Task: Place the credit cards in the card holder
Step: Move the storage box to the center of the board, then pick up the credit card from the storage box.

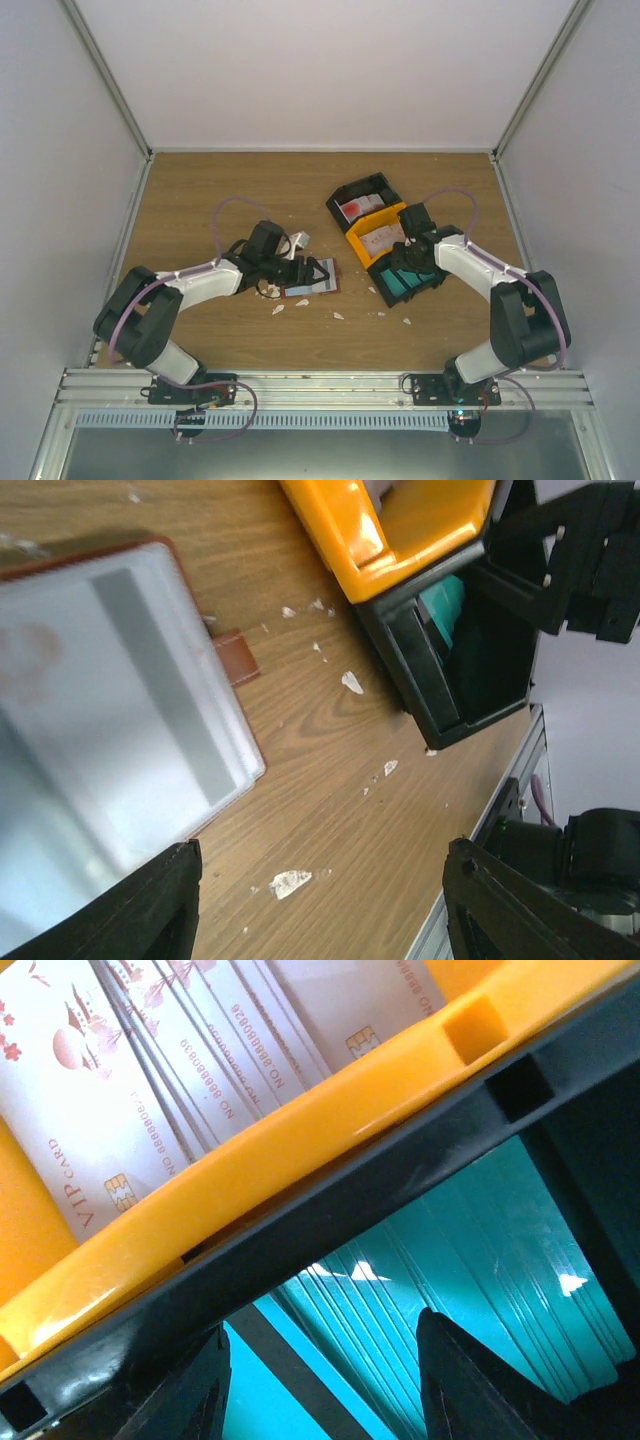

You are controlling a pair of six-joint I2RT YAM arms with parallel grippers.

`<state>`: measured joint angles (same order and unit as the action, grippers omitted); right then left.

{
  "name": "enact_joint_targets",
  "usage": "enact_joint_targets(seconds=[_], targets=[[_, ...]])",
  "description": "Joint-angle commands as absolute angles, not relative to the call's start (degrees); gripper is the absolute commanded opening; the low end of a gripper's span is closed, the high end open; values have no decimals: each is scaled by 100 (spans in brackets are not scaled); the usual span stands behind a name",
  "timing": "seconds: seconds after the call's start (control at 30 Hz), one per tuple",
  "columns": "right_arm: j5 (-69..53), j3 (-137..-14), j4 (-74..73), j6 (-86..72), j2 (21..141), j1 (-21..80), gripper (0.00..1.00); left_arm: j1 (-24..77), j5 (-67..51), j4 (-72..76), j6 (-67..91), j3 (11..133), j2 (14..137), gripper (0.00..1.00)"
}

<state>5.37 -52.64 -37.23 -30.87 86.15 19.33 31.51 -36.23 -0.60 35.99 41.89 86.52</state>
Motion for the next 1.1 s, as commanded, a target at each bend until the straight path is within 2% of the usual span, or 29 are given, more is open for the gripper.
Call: enact_joint_targets(seconds=[0.0,0.23,0.47,0.7,0.83,1.07], targets=[[193,-5093,-3388,-2619,8673,1837,53,3490,-3745,700,3887,4485,9084,65],[-403,-4707,-3312,-2470,8737,1814,49,4025,-3563,1290,4440,4889,9860,54],[-606,-4665,-3292,-2434,8707,1819,36,4338,-3717,1937,5078,5018,10499,50],[-837,-4734,-3346,-2327,8603,1807,29,4553,-3748,2089,5227,5518,11156,43],[-1148,-4753,-3341,-2220,8577,1800,28,4621,-3721,2026,5200,5772,11414,39],[-1667,-4738,-3360,-2108,8449,1780,25,4680,-3725,1905,5135,5972,11644,24]])
